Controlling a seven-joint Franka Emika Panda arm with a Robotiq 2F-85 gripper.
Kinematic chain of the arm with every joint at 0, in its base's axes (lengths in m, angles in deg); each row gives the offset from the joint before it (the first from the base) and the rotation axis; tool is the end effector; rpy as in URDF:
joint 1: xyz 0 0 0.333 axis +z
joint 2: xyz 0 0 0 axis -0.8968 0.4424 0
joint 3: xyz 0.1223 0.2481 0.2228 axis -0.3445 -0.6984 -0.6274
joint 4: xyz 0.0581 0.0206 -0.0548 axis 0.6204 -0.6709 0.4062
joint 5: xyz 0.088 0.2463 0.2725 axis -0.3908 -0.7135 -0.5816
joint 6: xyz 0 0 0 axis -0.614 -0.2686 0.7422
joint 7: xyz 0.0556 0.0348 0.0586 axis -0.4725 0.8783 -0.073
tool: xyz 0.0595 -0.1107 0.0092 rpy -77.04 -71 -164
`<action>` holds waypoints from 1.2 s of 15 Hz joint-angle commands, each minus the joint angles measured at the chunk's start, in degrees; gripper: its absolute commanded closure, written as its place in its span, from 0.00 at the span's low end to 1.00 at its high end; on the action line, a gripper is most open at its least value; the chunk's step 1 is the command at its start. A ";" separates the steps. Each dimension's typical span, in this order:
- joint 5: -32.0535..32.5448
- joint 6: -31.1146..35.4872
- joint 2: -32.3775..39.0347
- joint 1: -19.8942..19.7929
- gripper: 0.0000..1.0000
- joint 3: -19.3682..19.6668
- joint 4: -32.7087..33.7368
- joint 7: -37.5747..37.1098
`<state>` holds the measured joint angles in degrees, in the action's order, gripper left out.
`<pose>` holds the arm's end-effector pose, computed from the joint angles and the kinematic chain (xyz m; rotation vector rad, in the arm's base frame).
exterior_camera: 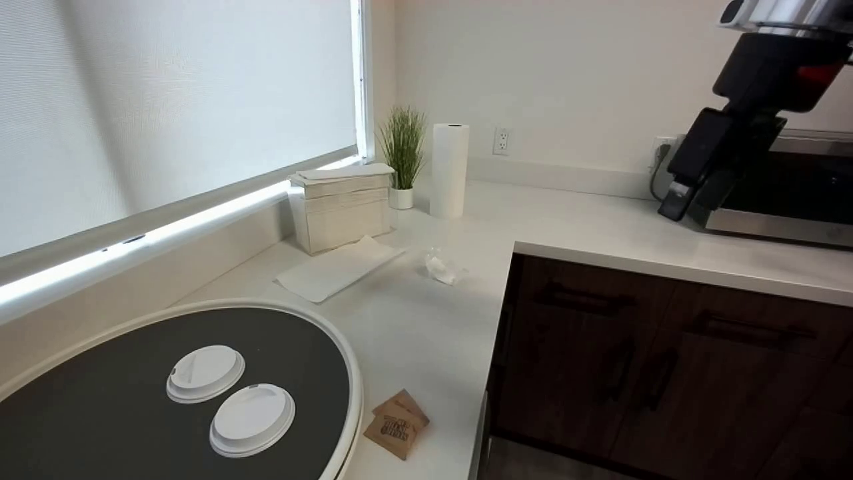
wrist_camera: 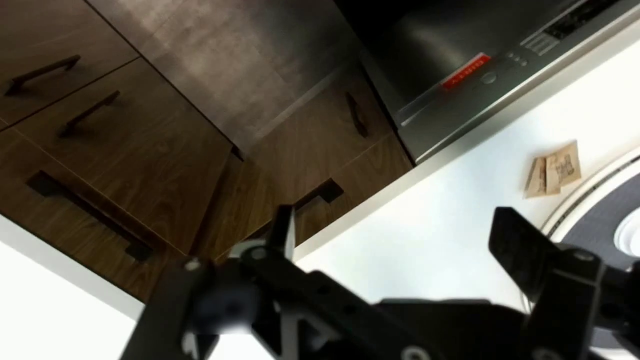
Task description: Open the drawer
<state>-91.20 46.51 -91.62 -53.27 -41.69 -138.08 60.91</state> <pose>0.2955 0.1354 0.5540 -3.0716 -0.2991 -0.2945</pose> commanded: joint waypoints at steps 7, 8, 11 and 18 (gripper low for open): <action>-19.13 33.46 12.20 -1.77 0.00 15.38 -9.96 6.61; -23.72 38.33 14.52 0.07 0.00 17.39 -11.21 9.02; -38.12 49.32 20.56 10.01 0.00 26.43 -12.75 17.59; -50.92 48.85 26.54 17.45 0.00 32.14 -11.27 26.23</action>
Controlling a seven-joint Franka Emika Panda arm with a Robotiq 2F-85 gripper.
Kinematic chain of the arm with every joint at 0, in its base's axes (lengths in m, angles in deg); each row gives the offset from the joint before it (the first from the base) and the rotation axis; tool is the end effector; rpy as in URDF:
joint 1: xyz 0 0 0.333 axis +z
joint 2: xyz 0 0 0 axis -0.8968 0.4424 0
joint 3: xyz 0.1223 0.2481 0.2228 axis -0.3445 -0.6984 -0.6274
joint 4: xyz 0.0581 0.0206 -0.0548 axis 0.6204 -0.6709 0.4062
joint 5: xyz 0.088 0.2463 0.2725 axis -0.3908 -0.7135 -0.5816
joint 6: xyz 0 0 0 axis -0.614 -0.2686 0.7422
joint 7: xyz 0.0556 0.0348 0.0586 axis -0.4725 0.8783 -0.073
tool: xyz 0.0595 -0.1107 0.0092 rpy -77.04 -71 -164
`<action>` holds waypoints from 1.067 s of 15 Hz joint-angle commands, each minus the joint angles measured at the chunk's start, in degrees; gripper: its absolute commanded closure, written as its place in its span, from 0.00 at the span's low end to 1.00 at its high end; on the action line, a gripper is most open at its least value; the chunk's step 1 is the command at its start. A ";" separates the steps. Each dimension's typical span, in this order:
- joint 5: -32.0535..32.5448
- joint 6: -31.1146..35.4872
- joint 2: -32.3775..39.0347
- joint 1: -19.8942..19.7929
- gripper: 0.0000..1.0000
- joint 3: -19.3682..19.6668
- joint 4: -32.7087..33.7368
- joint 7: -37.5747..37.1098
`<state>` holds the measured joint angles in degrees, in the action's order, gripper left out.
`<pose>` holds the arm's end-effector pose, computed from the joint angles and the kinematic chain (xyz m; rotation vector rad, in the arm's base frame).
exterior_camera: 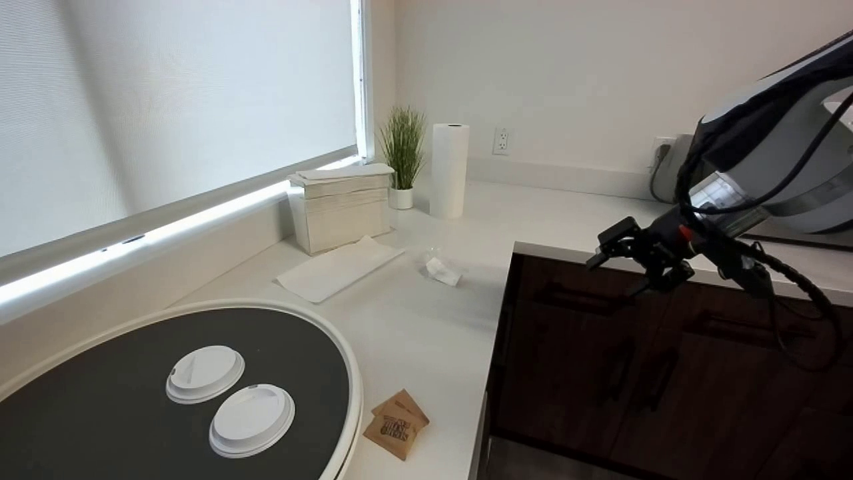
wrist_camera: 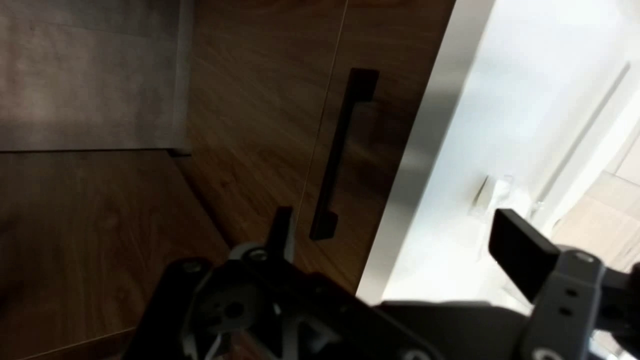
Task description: Open the drawer
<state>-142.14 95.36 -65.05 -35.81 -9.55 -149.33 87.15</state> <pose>0.4142 0.0073 0.3656 -2.5151 0.5966 -0.4802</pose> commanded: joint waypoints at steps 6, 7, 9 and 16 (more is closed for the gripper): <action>-0.68 -0.01 1.27 0.39 0.00 0.26 1.12 0.11; -0.70 -0.01 1.27 0.39 0.00 0.27 1.13 0.12; -0.72 -0.02 1.27 0.39 0.00 0.27 1.14 0.12; -12.95 0.20 12.14 3.08 0.00 1.43 6.86 4.52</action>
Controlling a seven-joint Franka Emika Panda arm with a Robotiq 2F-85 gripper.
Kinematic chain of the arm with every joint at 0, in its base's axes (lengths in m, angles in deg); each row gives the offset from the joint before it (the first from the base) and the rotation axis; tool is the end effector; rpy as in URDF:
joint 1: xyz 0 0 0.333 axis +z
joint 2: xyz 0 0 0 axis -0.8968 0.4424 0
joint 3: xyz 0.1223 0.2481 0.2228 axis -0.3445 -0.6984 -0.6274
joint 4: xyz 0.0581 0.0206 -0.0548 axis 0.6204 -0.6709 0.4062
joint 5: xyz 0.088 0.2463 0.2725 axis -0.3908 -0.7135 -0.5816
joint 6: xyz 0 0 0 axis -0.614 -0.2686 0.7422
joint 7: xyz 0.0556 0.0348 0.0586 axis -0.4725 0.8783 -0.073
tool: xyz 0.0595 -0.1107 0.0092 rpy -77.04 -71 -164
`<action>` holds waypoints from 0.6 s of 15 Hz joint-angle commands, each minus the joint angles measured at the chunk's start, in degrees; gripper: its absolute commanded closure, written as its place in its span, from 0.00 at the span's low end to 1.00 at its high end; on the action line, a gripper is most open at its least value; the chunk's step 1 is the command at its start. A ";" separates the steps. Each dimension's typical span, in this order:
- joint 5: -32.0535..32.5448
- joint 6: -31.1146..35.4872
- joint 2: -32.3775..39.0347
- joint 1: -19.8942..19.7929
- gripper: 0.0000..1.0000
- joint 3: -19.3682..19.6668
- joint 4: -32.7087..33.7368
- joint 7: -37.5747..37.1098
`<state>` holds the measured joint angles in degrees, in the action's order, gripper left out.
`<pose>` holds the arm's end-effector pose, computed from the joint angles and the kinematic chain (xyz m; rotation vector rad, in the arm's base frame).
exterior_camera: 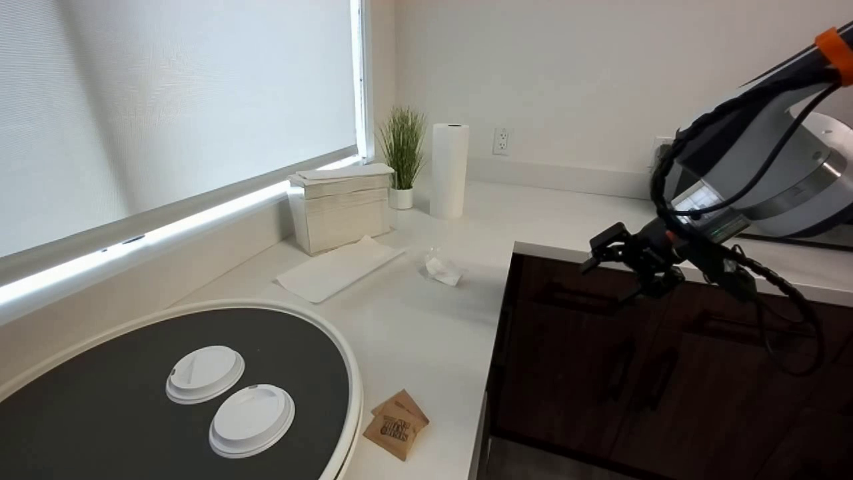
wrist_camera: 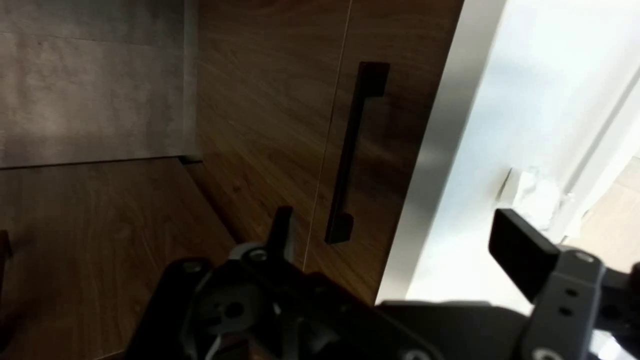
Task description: Open the drawer
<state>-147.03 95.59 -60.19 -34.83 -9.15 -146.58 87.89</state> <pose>0.4300 0.0106 0.3509 -2.5064 0.6756 -0.4551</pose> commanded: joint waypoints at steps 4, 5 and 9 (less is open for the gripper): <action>-19.36 -1.90 16.76 1.38 0.00 0.25 9.19 10.76; -22.40 -3.32 18.75 0.82 0.00 0.04 10.45 14.36; -32.81 -10.31 28.26 -1.26 0.00 -0.78 15.59 29.70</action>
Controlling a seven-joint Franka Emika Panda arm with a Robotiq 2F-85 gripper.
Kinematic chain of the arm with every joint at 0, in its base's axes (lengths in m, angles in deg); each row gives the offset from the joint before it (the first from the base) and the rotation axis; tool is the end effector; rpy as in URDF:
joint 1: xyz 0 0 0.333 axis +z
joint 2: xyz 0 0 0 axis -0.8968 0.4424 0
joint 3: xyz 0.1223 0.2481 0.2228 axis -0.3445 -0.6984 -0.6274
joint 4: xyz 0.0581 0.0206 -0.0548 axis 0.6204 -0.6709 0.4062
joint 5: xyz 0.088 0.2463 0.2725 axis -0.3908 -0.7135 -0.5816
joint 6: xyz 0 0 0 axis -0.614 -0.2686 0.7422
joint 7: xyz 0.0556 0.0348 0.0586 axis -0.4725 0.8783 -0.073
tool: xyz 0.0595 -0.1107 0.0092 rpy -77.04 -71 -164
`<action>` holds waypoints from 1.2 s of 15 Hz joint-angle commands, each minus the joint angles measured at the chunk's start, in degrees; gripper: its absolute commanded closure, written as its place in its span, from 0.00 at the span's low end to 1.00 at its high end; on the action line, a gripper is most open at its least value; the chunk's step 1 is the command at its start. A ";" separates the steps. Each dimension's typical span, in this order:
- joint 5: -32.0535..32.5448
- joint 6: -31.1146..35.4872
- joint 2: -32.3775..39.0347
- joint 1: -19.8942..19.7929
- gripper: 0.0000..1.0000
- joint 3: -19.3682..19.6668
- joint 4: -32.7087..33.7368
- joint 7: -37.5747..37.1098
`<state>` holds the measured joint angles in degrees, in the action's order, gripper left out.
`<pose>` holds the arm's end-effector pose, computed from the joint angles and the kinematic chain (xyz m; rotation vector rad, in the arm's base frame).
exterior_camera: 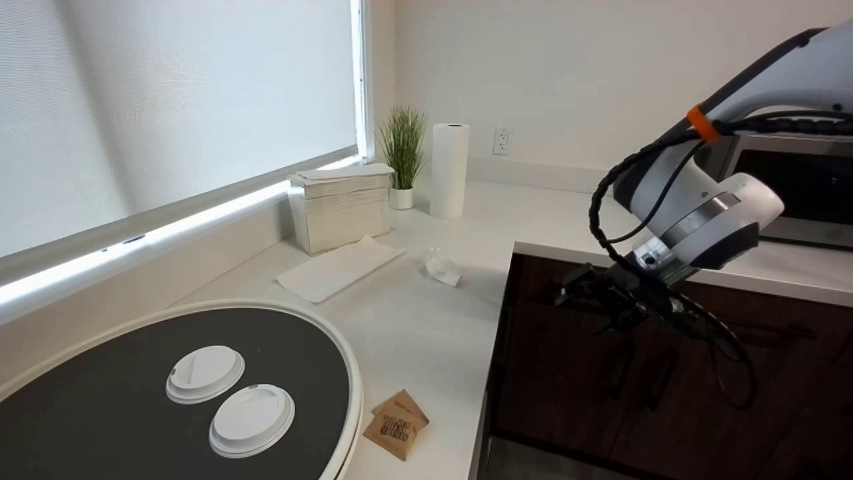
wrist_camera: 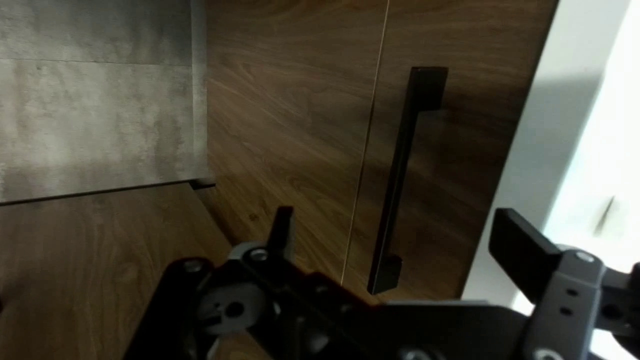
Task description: Open the drawer
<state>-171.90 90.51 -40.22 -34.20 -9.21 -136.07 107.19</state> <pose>0.4761 0.0271 0.2628 -2.4991 0.7218 -0.3895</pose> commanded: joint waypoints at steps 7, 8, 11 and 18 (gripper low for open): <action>-9.26 -7.94 13.87 -10.36 0.00 -8.30 8.93 14.91; -9.36 -7.91 14.42 -10.36 0.00 -8.34 9.44 15.00; -9.43 -7.91 14.54 -10.34 0.00 -8.40 9.80 15.04; -15.97 -6.63 19.49 -10.46 0.00 -8.50 15.77 13.29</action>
<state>-184.95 82.70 -23.34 -44.53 -17.44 -123.19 121.47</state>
